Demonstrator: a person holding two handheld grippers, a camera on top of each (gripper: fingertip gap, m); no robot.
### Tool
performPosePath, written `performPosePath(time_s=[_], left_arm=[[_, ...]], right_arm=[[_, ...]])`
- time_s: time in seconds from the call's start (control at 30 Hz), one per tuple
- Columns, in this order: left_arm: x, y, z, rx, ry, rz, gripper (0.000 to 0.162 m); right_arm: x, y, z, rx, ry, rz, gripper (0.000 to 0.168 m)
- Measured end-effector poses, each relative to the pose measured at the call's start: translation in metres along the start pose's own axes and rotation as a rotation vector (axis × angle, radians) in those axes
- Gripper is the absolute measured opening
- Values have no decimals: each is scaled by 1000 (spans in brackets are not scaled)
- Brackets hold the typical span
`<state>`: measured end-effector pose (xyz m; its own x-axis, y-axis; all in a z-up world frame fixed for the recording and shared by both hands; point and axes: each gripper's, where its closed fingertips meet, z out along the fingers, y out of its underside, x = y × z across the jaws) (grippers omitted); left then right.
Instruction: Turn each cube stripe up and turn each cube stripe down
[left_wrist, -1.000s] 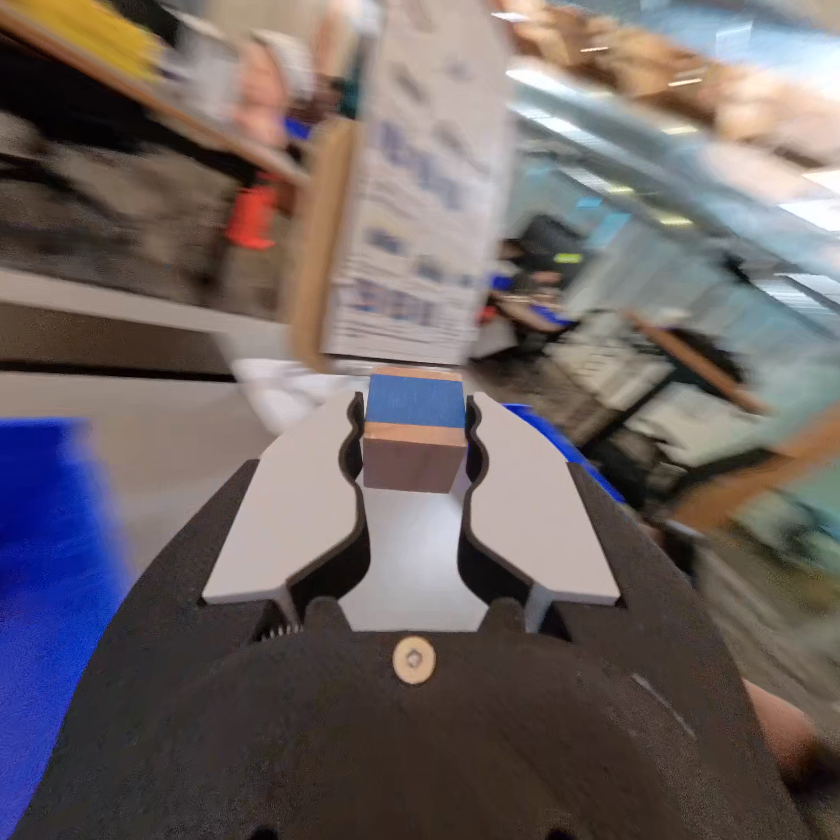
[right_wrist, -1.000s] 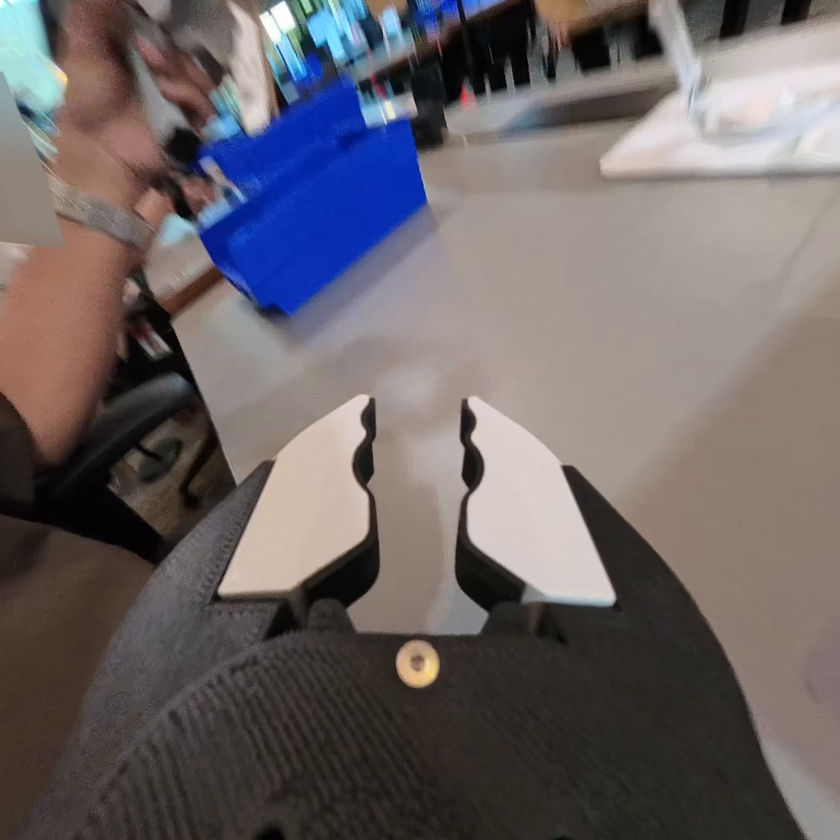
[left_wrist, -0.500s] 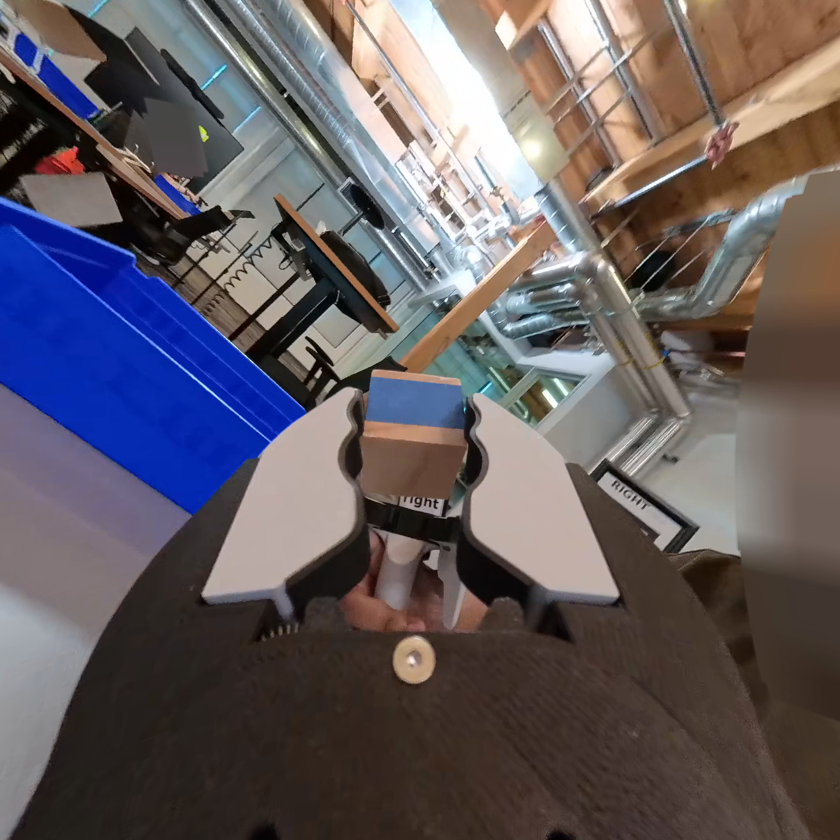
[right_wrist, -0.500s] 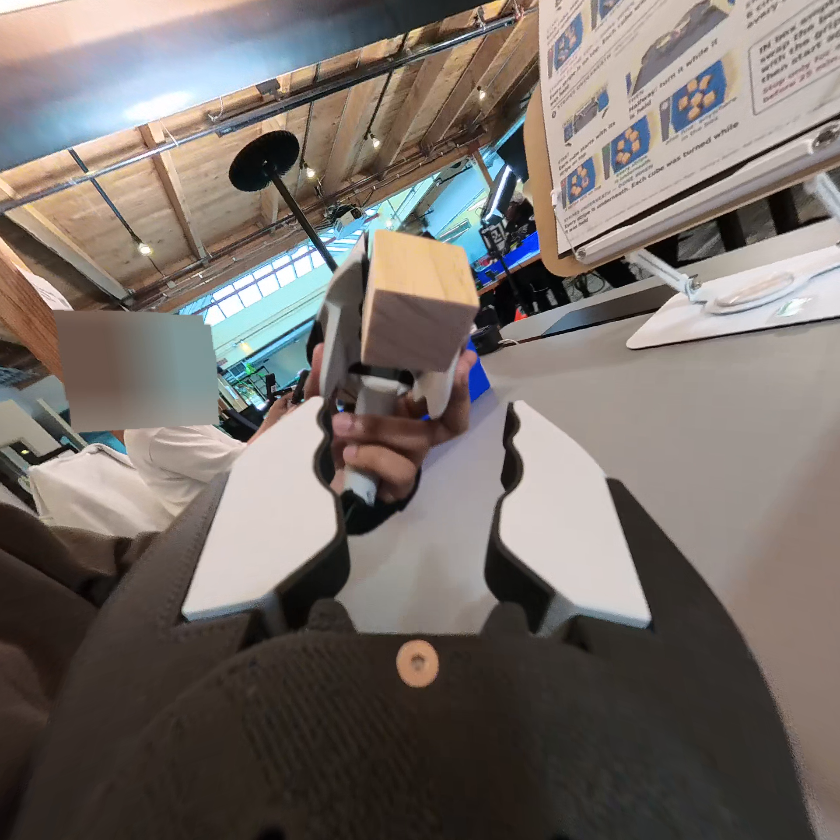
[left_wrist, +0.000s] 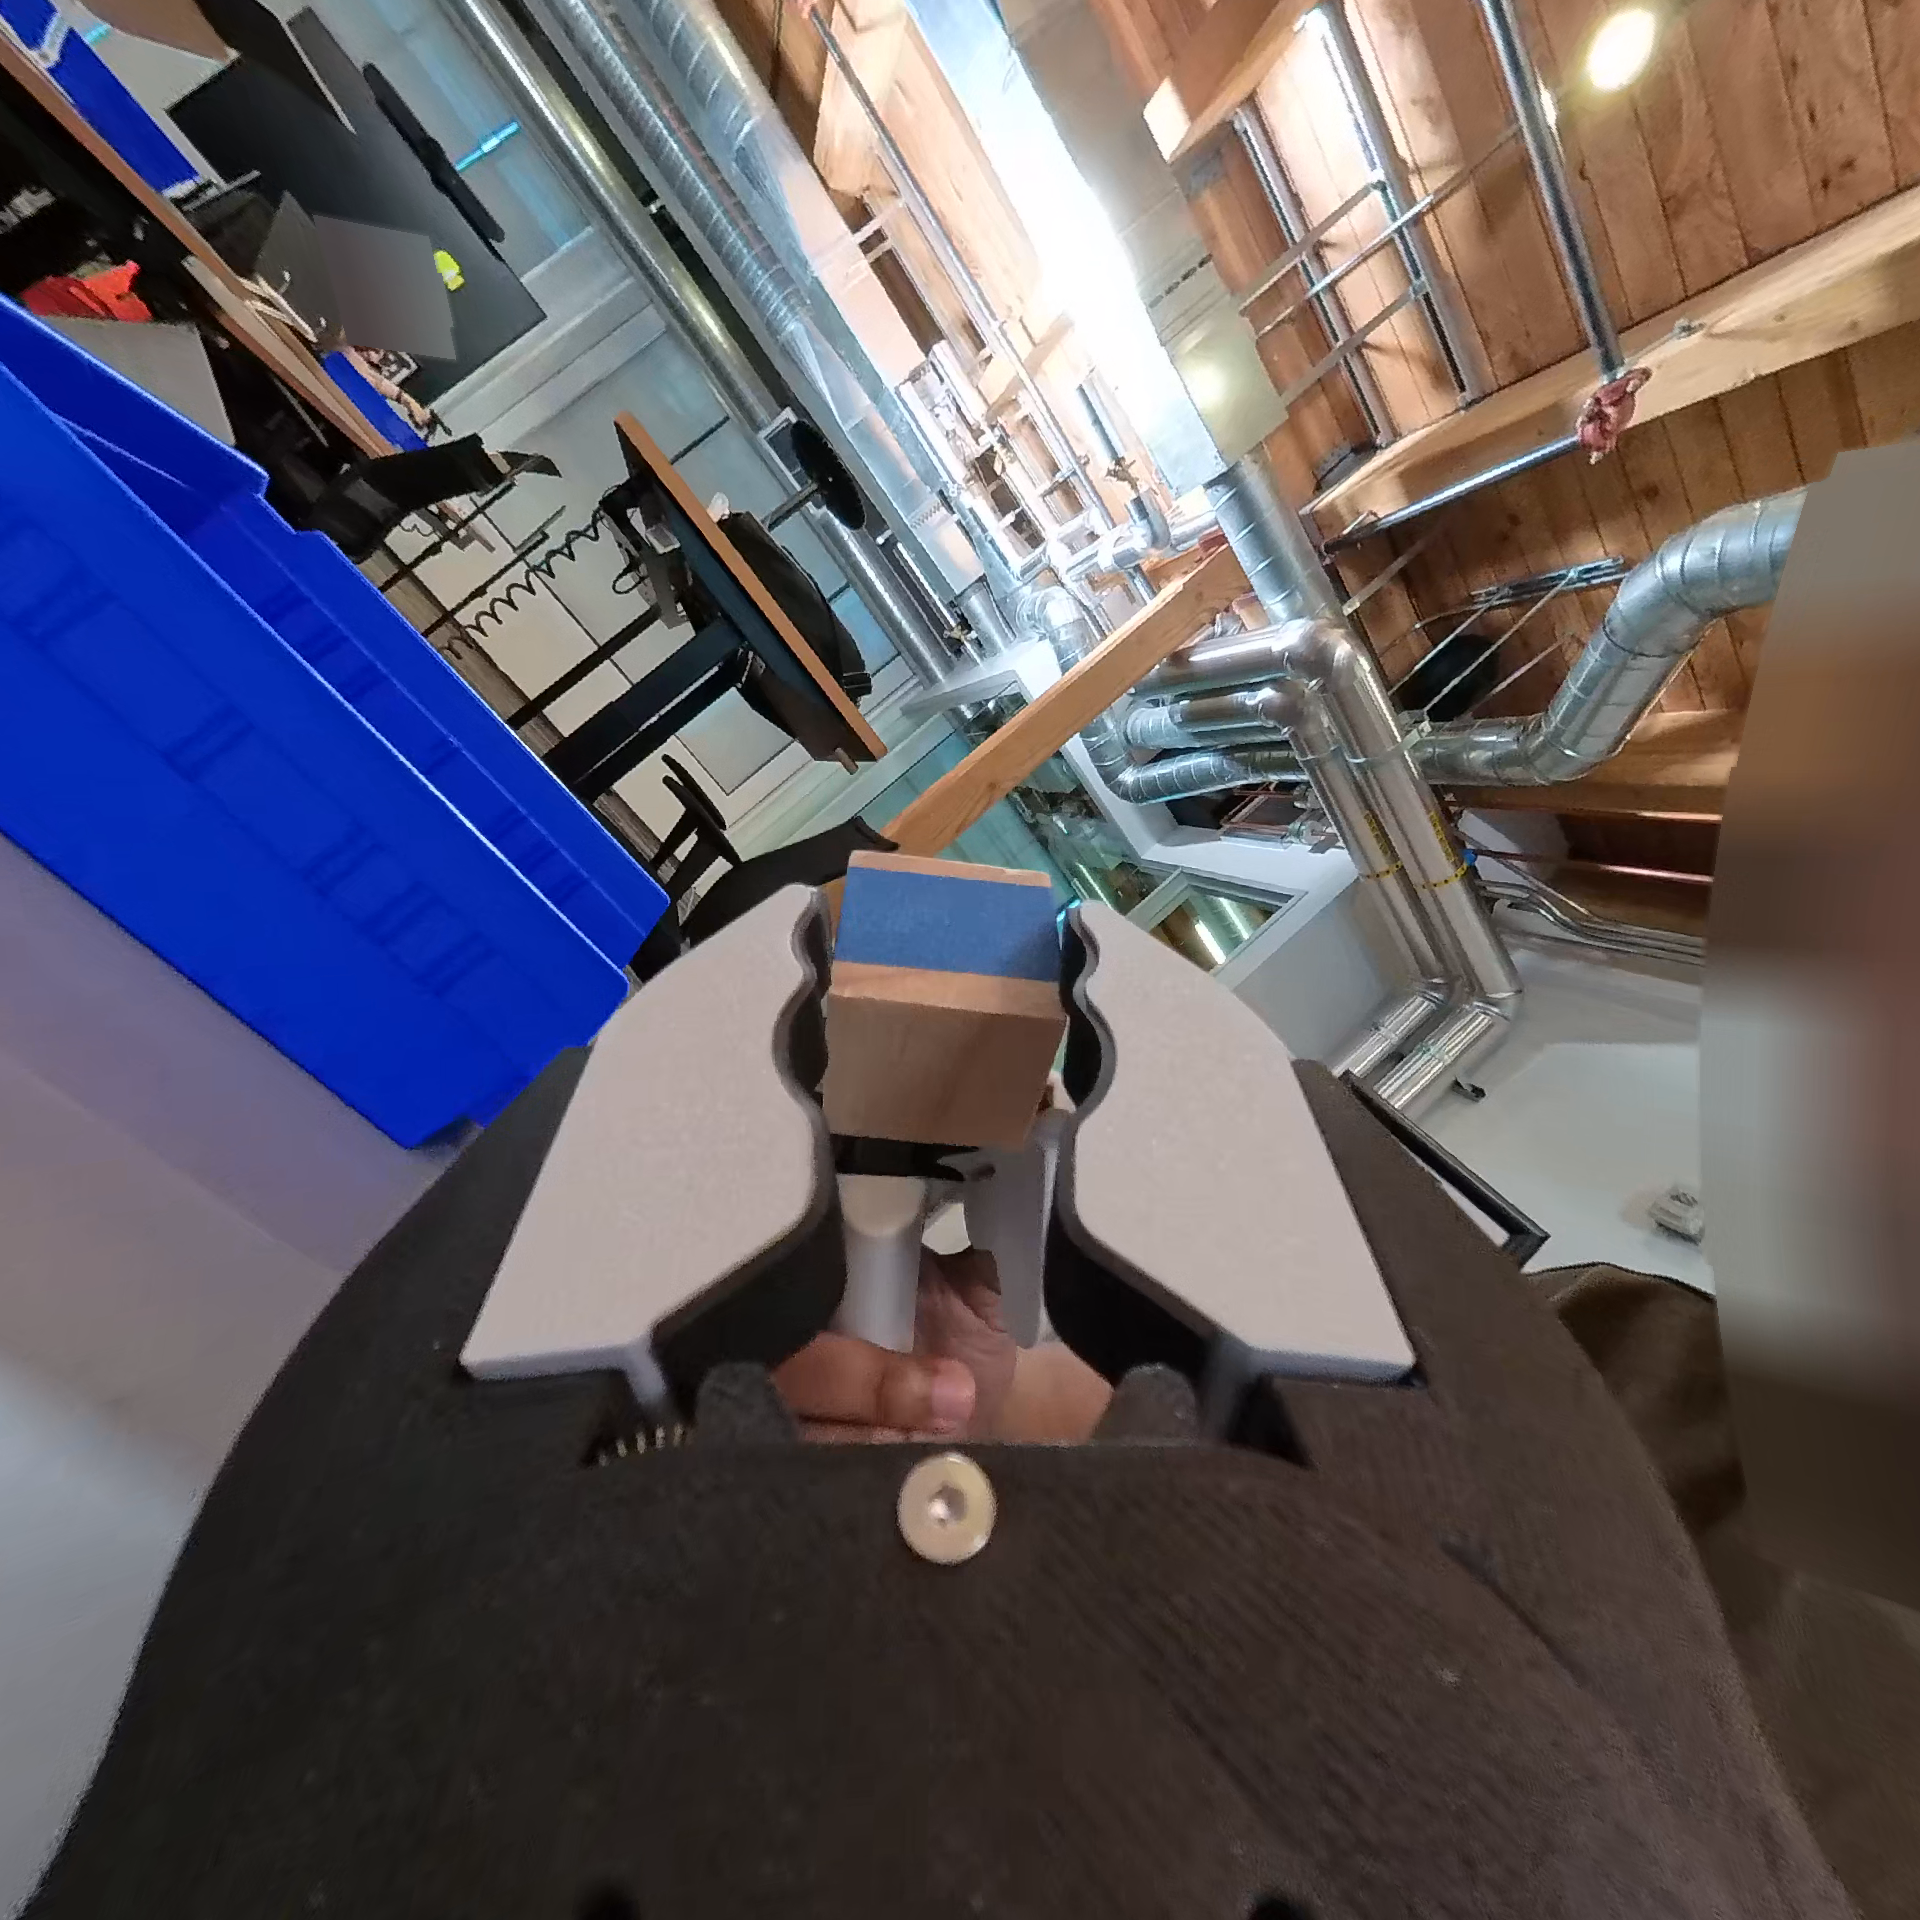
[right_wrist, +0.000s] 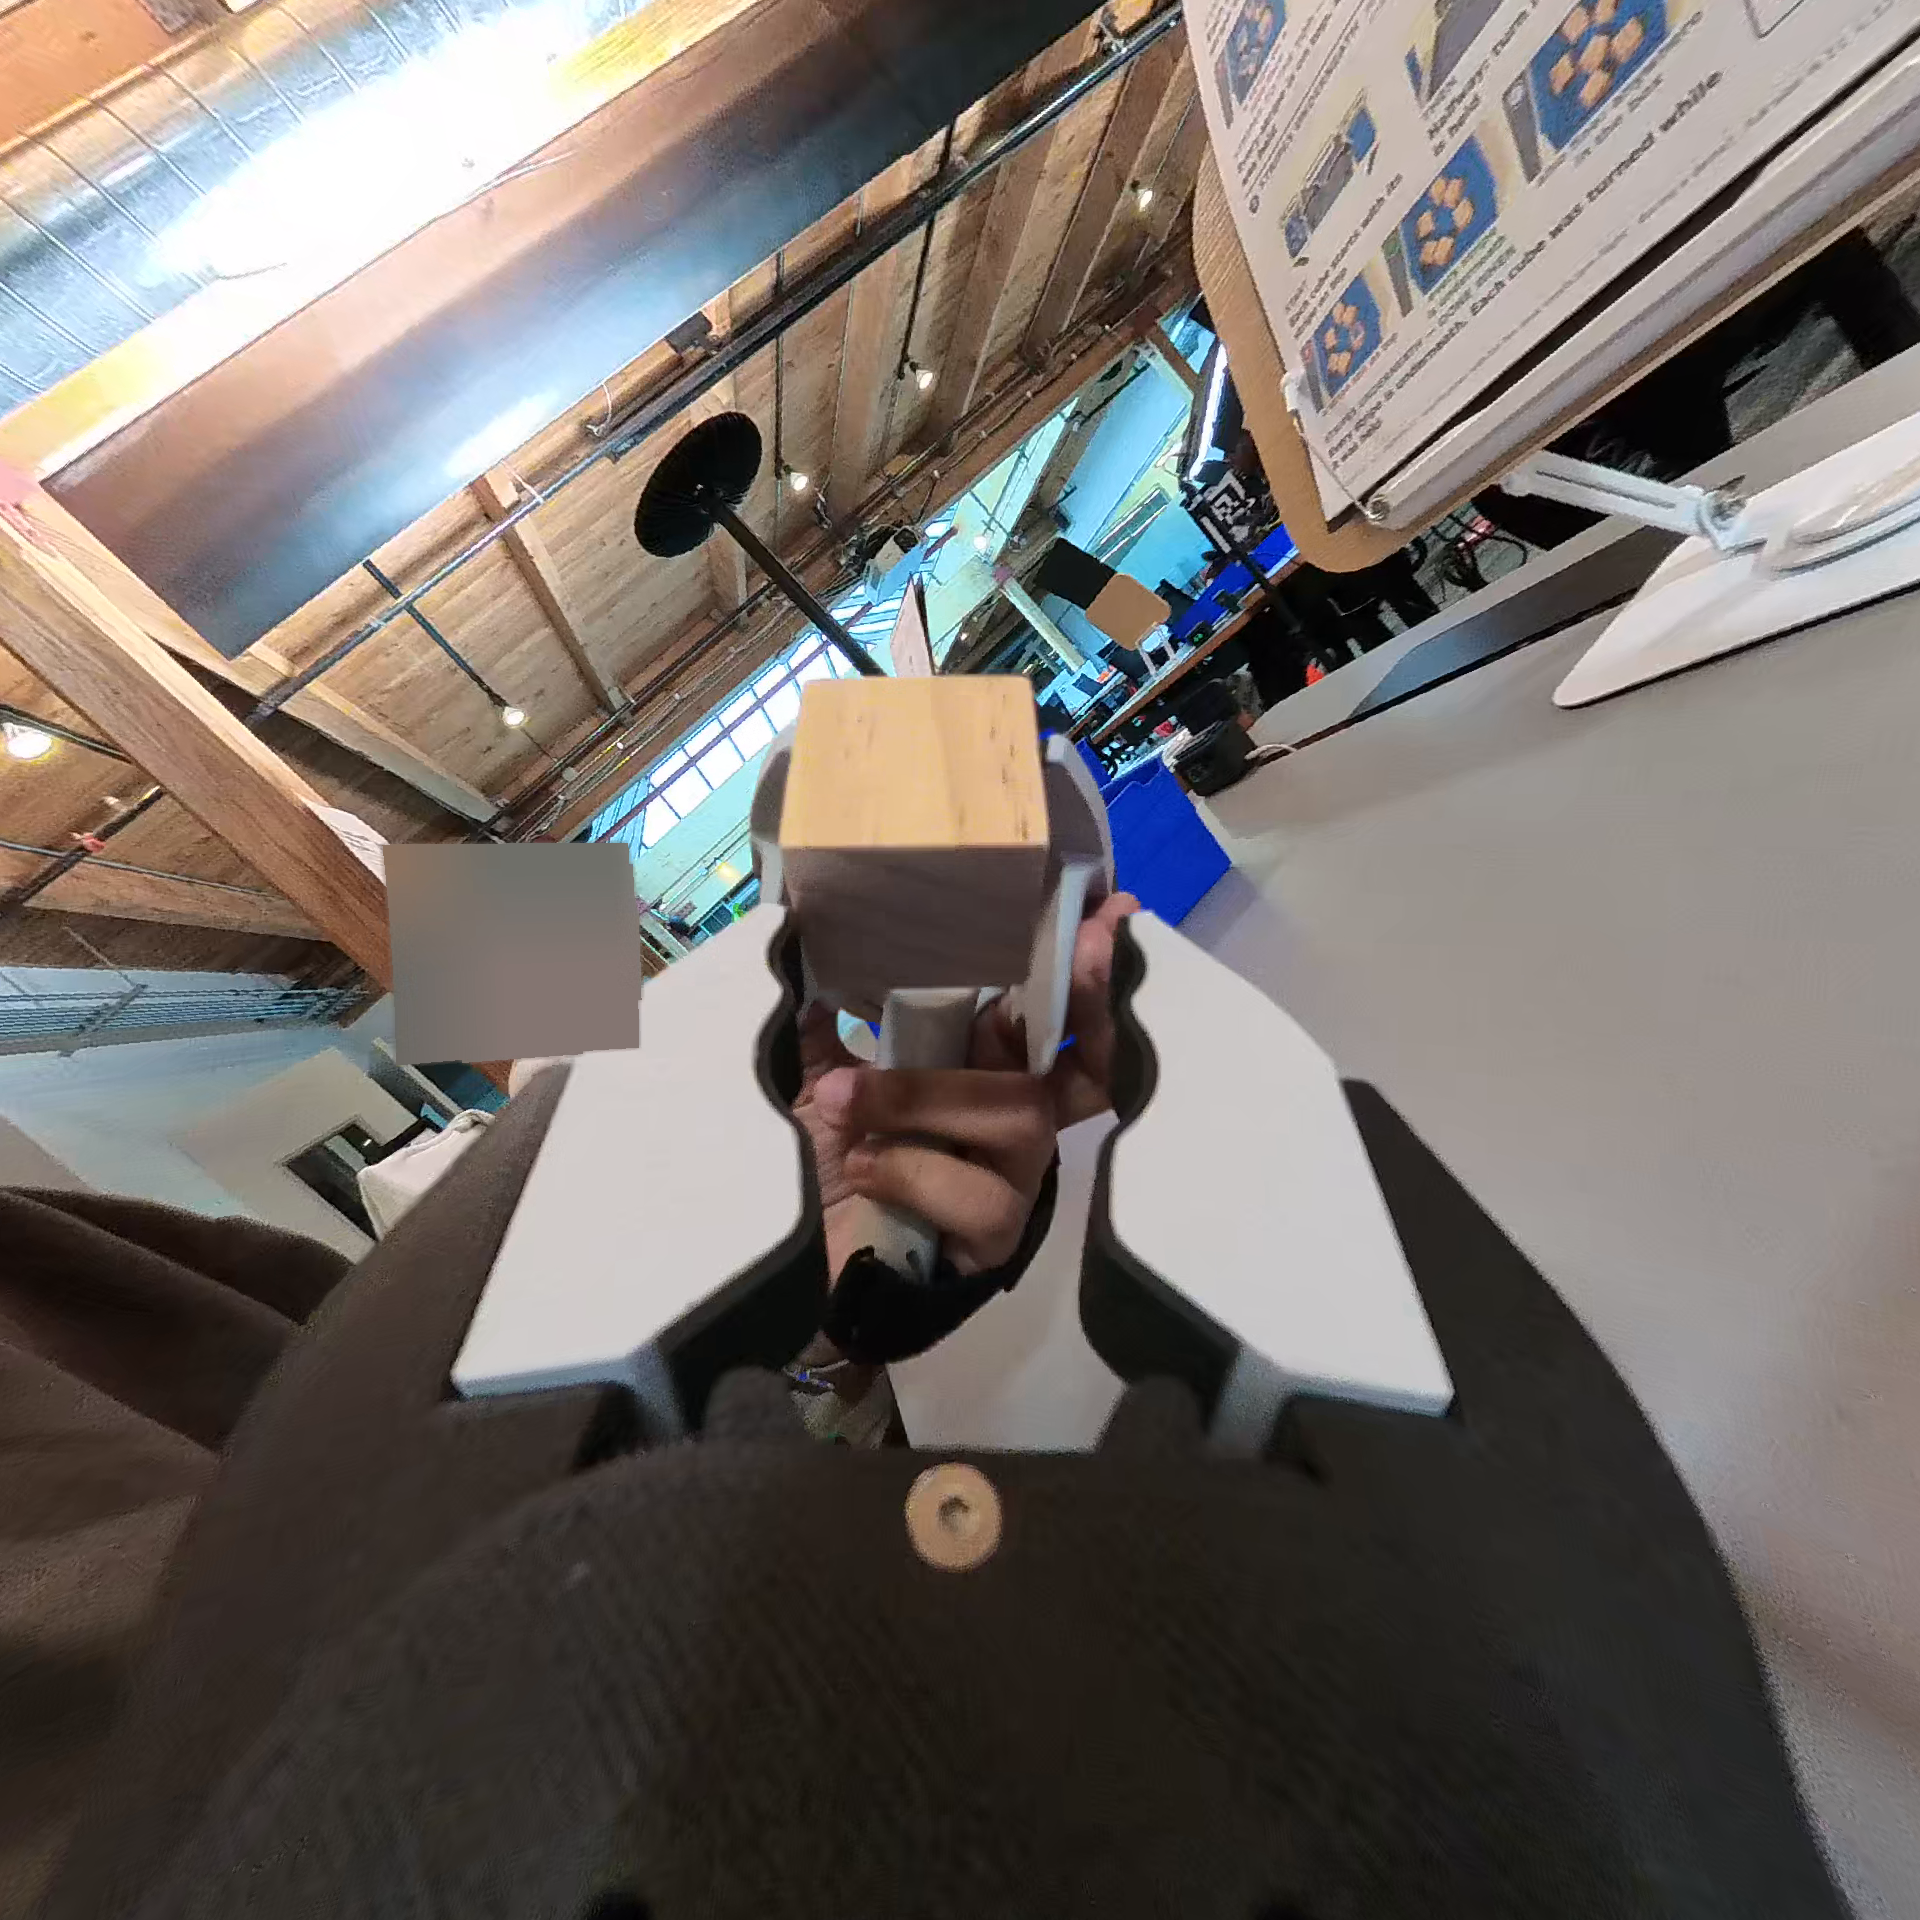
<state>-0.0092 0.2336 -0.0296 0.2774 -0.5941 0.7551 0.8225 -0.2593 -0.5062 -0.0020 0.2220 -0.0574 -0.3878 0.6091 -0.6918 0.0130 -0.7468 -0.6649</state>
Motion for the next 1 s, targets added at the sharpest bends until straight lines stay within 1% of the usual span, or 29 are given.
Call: performPosePath(time_s=[0.07,0.1,0.37,0.5,0.63,0.73,0.9,0.97,1.0], left_arm=[[0,4,1,-8,-7,4,42],[0,6,2,-13,-7,4,42],[2,13,3,-29,24,-22,42],[-3,19,4,-40,12,-40,41],[-8,28,6,-75,-6,-44,41],[-12,34,7,-98,-21,-35,41],[-13,33,6,-95,-9,-58,41],[-13,29,4,-78,-7,-63,46],[-15,26,3,-66,-16,-63,54]], right_arm=[[-3,0,0,0,-9,-27,51],[-6,-1,0,2,-17,-43,45],[-13,-14,-6,39,-34,-56,45],[-10,-24,-12,77,-8,-78,44],[-6,-32,-18,103,0,-51,44],[-3,-34,-20,106,1,-22,44],[-1,-33,-19,94,4,-9,44],[-3,-37,-19,102,10,-15,44],[-3,-44,-18,118,14,-6,44]])
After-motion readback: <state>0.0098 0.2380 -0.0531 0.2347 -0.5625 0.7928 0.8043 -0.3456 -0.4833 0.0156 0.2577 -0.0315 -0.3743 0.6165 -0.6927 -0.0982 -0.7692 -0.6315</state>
